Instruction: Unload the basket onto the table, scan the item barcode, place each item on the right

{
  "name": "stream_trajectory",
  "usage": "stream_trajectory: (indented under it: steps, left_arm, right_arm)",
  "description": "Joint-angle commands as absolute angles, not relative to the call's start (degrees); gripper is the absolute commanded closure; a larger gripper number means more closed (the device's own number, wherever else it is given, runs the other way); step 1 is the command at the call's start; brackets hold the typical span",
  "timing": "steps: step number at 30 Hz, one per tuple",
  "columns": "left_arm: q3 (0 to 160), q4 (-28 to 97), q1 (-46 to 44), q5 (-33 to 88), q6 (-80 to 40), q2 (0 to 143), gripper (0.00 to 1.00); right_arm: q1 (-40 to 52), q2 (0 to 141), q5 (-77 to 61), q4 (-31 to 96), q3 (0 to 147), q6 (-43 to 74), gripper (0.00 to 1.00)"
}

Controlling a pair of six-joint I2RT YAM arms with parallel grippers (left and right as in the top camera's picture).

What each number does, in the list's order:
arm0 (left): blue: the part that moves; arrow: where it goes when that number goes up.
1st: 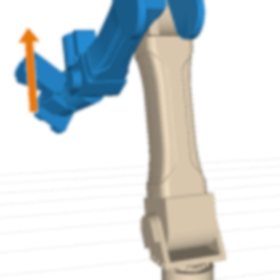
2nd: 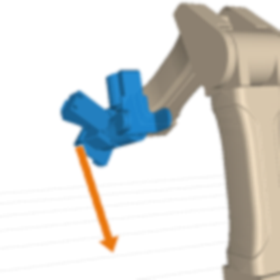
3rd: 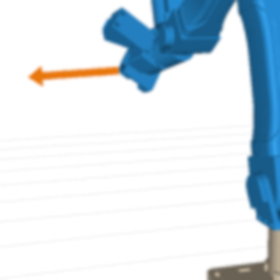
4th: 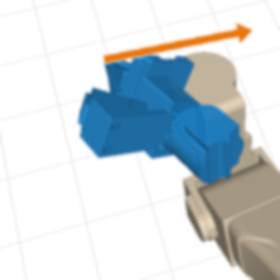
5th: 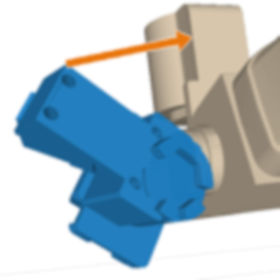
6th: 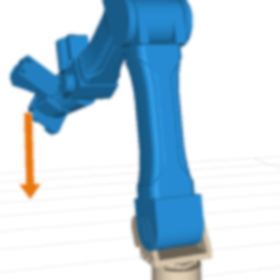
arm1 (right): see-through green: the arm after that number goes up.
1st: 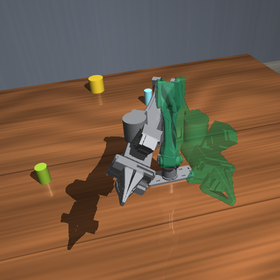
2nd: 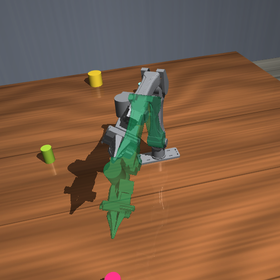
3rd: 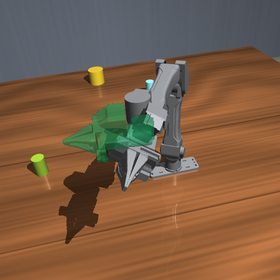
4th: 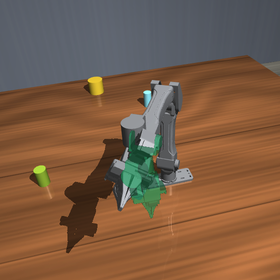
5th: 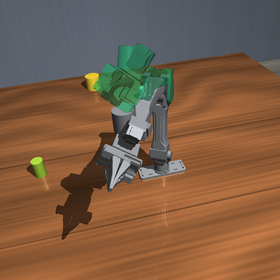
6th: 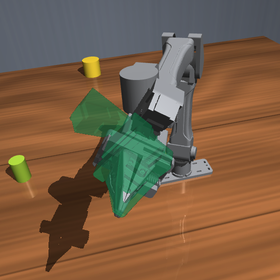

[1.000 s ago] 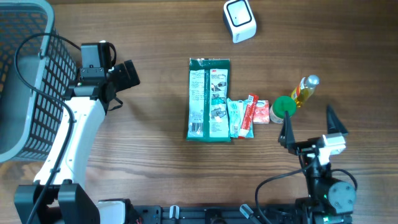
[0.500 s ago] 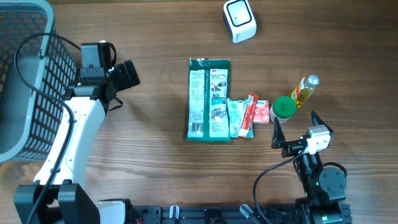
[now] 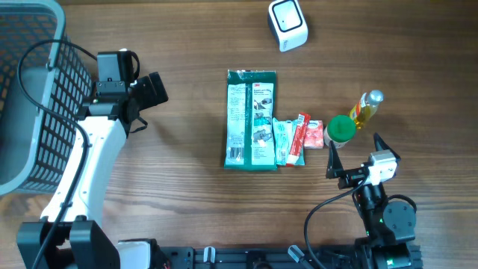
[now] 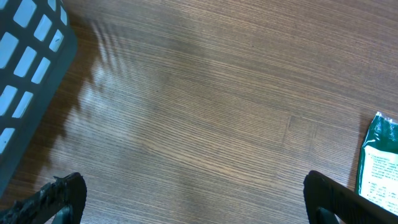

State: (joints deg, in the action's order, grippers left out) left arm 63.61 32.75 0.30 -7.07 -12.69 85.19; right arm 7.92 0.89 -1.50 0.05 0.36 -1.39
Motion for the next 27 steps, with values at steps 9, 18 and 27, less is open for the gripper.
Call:
stream_trajectory:
  steps: [9, 18, 27]
  left_arm:
    - [64.1, 33.6, 0.6, -7.6, -12.4, 82.6, 0.00]
    - [64.1, 37.3, 0.6, -7.6, -12.4, 45.2, 0.00]
    - [61.0, 38.9, 0.6, -7.6, -12.4, 17.6, 0.00]
  right_arm:
    - [7.6, 0.3, -2.1, -0.1, 0.3, -1.5, 0.00]
    - [7.6, 0.3, -2.1, -0.1, 0.3, -1.5, 0.00]
    - [7.6, 0.3, -2.1, -0.1, 0.3, -1.5, 0.00]
